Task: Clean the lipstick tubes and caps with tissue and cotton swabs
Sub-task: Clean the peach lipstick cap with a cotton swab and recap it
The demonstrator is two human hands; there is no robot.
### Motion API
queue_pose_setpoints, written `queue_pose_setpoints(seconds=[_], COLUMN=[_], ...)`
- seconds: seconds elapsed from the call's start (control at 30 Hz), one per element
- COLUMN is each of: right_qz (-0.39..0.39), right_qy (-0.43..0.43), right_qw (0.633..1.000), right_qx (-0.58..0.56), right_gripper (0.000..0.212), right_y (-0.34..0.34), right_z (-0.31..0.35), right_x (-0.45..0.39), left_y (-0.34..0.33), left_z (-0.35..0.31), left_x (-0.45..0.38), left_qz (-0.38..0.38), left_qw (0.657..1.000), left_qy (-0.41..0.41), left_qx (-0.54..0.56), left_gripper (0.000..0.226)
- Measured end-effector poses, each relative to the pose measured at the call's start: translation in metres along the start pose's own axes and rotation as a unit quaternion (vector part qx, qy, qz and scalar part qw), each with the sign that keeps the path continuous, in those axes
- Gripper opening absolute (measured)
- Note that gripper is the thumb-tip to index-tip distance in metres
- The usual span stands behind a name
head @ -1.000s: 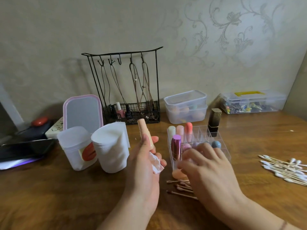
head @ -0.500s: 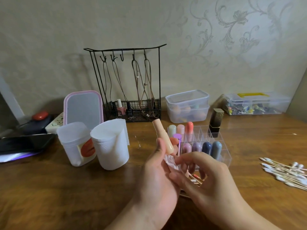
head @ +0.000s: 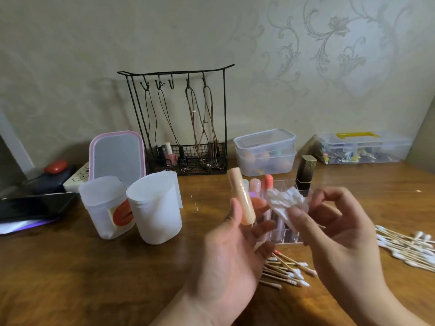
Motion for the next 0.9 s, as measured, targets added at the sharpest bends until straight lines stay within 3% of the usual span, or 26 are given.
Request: queue_pose_setpoints(seconds=[0.1, 0.23, 0.37, 0.5, 0.57, 0.73, 0.83, 0.9], right_qz=[0.007, 0.044, 0.000, 0.029, 0.044, 0.138, 0.183, 0.195], right_qy=[0.052, 0.087, 0.158, 0.162, 0.132, 0.002, -0.071, -0.129], right_qw=[0.994, 0.977, 0.945, 0.933, 0.945, 0.980, 0.980, 0.972], right_qx=[0.094, 0.189, 0.286, 0.320, 0.296, 0.142, 0.034, -0.032], right_gripper=[0.020, 0.011, 0.040, 0.051, 0.049, 0.032, 0.016, 0.020], right_y=[0.001, 0.006, 0.006, 0.005, 0.005, 0.004, 0.004, 0.003], right_z=[0.003, 0.007, 0.011, 0.012, 0.012, 0.014, 0.019, 0.019], right_x=[0.003, 0.006, 0.005, 0.004, 0.002, 0.003, 0.001, 0.002], left_y=[-0.001, -0.004, -0.003, -0.002, -0.001, -0.004, -0.006, -0.007], left_z=[0.005, 0.004, 0.005, 0.012, 0.014, 0.015, 0.014, 0.015], left_x=[0.002, 0.004, 0.004, 0.002, 0.001, 0.005, 0.004, 0.003], left_qz=[0.043, 0.013, 0.017, 0.029, 0.031, 0.032, 0.031, 0.039], left_qw=[0.995, 0.988, 0.982, 0.987, 0.986, 0.974, 0.978, 0.978], left_qy=[-0.023, -0.076, -0.101, -0.082, -0.085, -0.088, -0.079, -0.098], left_qx=[-0.083, -0.137, -0.160, -0.135, -0.137, -0.208, -0.190, -0.180], left_gripper=[0.050, 0.033, 0.034, 0.054, 0.059, 0.032, 0.056, 0.064])
Point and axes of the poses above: each hand's wrist, its own x-axis away from the middle knuckle, its own y-axis out of the back of the hand, z = x × y, the point moved 1 cm from there along -x, towards the middle knuckle, and after that the axes turned 12 degrees about x, right-handed, at the moved point
